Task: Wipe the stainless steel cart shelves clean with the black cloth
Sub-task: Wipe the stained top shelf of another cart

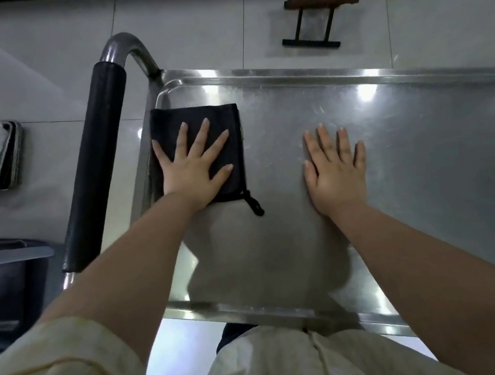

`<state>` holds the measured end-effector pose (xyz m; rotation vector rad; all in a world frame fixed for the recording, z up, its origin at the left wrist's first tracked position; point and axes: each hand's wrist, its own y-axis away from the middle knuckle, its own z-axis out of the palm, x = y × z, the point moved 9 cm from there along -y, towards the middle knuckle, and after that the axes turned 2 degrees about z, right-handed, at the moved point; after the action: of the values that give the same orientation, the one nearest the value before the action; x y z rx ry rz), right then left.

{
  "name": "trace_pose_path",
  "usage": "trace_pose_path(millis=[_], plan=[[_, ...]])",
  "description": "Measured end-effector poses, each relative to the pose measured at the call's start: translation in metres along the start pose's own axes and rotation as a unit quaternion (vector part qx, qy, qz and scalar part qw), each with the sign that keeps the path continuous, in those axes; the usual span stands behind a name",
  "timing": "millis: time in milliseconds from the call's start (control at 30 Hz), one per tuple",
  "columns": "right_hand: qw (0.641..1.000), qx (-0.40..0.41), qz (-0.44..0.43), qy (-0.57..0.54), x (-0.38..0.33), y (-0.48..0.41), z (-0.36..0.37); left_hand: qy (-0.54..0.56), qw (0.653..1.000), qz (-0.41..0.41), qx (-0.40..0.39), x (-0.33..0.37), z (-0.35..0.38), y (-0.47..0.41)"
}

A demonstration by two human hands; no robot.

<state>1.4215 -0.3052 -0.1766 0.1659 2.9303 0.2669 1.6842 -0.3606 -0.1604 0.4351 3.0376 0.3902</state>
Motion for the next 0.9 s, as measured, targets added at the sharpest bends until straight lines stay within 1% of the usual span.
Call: trace_pose_path(millis=[67, 167, 200, 267, 333, 367, 467, 533, 700, 800, 900], plan=[[1.0, -0.007, 0.003, 0.003, -0.001, -0.002, 0.0, 0.011, 0.999, 0.031, 0.004, 0.039, 0.003, 0.013], [1.0, -0.01, 0.005, 0.012, 0.0, 0.0, -0.001, 0.039, 0.996, 0.076, 0.011, 0.115, 0.009, 0.038], [1.0, -0.008, 0.0, 0.011, 0.0, 0.001, -0.004, 0.046, 0.996, 0.072, 0.018, 0.134, 0.011, 0.046], [1.0, -0.013, -0.019, -0.001, -0.001, 0.001, -0.009, 0.058, 0.997, 0.047, 0.031, 0.149, 0.013, 0.053], [0.999, -0.026, -0.036, -0.006, 0.003, 0.008, -0.011, 0.06, 0.997, 0.034, 0.033, 0.145, 0.012, 0.052], [0.999, -0.03, -0.031, -0.003, 0.011, 0.016, -0.011, 0.057, 0.997, 0.033, 0.031, 0.142, 0.012, 0.052], [0.999, -0.021, 0.024, 0.013, 0.041, 0.068, -0.006, 0.05, 0.998, 0.026, 0.024, 0.14, 0.014, 0.052], [0.999, -0.007, 0.034, 0.024, 0.047, 0.095, -0.003, 0.055, 0.998, 0.025, 0.022, 0.143, 0.015, 0.053], [0.999, -0.004, 0.035, 0.013, 0.049, 0.089, 0.0, 0.048, 0.998, 0.038, 0.02, 0.13, 0.015, 0.062], [0.999, -0.008, 0.034, 0.014, 0.052, 0.09, 0.002, 0.045, 0.998, 0.023, 0.024, 0.091, 0.017, 0.077], [0.999, -0.002, 0.033, 0.017, 0.05, 0.089, 0.001, 0.051, 0.998, -0.044, 0.021, 0.023, 0.02, 0.091]])
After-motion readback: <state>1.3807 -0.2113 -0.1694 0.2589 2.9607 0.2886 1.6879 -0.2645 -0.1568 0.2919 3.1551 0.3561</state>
